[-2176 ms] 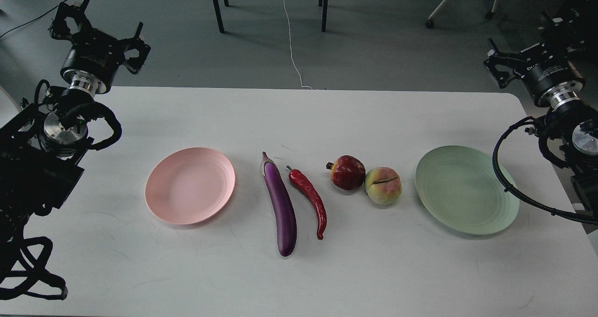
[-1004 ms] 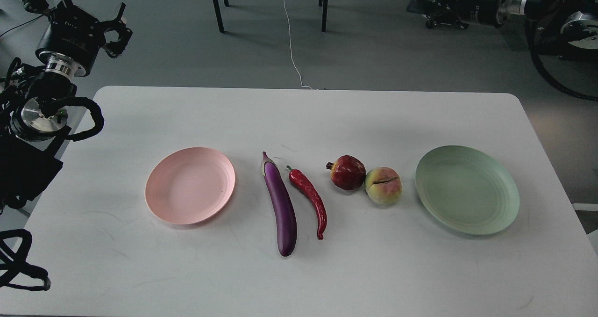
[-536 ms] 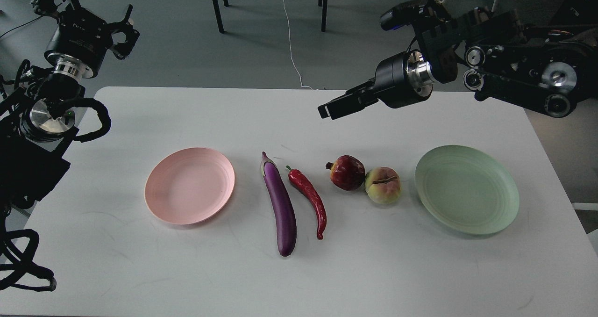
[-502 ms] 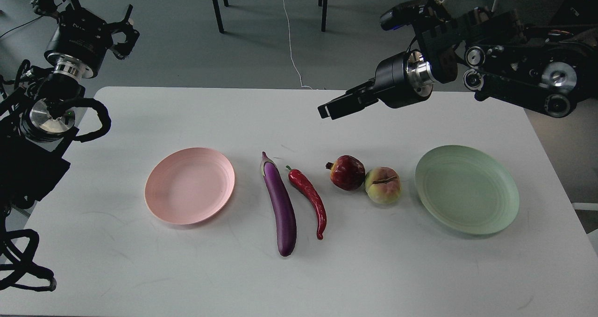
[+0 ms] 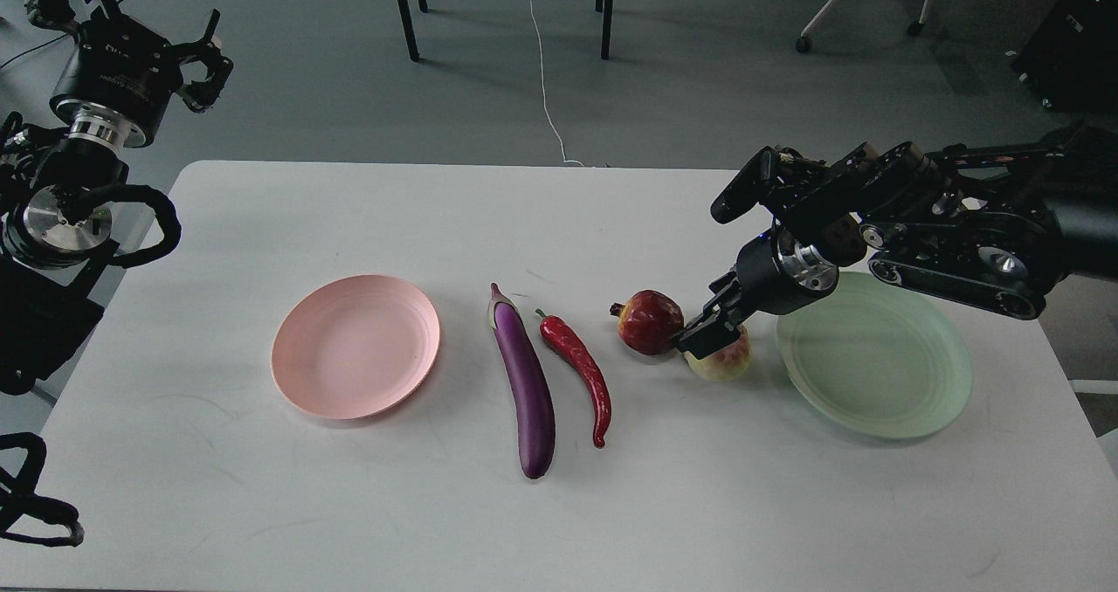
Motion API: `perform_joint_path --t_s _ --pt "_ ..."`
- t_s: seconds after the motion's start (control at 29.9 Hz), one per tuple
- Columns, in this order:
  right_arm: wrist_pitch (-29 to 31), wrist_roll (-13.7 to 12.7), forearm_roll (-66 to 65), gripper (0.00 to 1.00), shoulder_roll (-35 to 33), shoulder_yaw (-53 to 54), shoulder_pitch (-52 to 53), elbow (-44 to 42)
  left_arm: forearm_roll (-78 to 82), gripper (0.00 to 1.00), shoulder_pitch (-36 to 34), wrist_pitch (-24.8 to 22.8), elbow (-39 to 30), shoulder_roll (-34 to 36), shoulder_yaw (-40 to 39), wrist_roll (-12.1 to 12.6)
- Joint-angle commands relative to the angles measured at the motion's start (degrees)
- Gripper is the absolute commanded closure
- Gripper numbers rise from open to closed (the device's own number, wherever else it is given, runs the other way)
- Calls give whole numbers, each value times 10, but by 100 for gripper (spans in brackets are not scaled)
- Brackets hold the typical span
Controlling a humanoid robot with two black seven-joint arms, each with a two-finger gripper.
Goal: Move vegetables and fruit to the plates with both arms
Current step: 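Lower the right gripper and grasp the peach, then lift the peach and lower it onto the pale green plate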
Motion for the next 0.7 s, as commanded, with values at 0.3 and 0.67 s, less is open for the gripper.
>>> perform_joint_path --t_s 0.3,0.67 --pt "0 0 -8 7 18 1 -37 -43 4 2 3 0 1 -10 1 0" --pt "0 19 -7 41 29 1 -57 -62 6 2 4 0 5 -13 1 0"
